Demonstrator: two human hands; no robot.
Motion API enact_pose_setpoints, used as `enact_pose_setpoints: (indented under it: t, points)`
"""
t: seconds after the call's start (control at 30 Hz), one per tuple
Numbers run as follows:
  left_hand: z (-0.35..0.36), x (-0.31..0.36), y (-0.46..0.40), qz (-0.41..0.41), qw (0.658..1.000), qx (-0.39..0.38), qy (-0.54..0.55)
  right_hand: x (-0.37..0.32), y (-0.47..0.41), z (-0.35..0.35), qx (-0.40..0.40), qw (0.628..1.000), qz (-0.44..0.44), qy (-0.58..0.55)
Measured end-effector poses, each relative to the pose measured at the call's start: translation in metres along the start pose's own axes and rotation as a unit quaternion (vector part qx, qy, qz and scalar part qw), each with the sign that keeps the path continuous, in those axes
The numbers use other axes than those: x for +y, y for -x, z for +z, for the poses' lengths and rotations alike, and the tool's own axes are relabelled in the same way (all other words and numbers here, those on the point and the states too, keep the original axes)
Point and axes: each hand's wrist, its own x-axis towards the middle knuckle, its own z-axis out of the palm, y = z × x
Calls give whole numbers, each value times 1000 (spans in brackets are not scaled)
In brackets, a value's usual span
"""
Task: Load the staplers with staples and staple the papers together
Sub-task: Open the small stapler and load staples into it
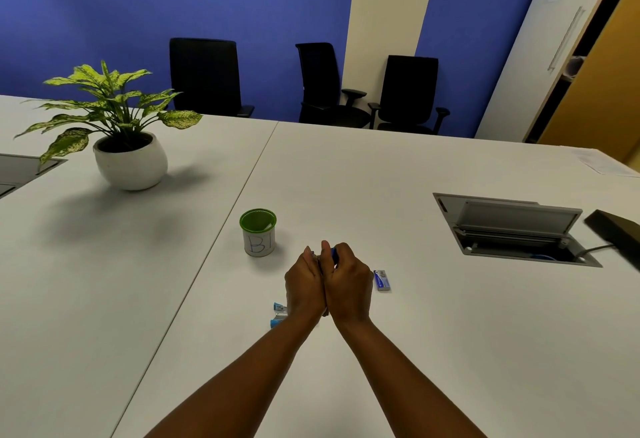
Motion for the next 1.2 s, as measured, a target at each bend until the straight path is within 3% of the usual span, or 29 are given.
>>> enact_pose_setpoints:
  t: [0.33,0.4,0.53,0.67,0.77,0.9,1.07,1.2]
  points:
    - [1,0,-3,-56,998,28,-5,3,-1,0,44,999,-9,27]
    - [-2,-2,-12,-120,989,80,14,-1,-4,-1,80,997,-8,20]
    - [-3,-1,-16,-101,991,71,41,-6,-8,-2,88,996,-25,10]
    - [-10,-2,-30,-134,981,81,116,-9,-4,0,69,995,-51,-45]
    - [-21,-1,-41,-169,968,95,157,-12,3,-2,42,990,-47,-124]
    - [-38,0,-54,-213,948,55,232,-12,12,-8,-4,976,0,-218]
    - [-52,1,-67,-207,949,49,234,0,22,-11,-129,930,112,-326]
    - [-60,1,-71,-179,963,31,200,20,27,-11,-267,895,150,-324]
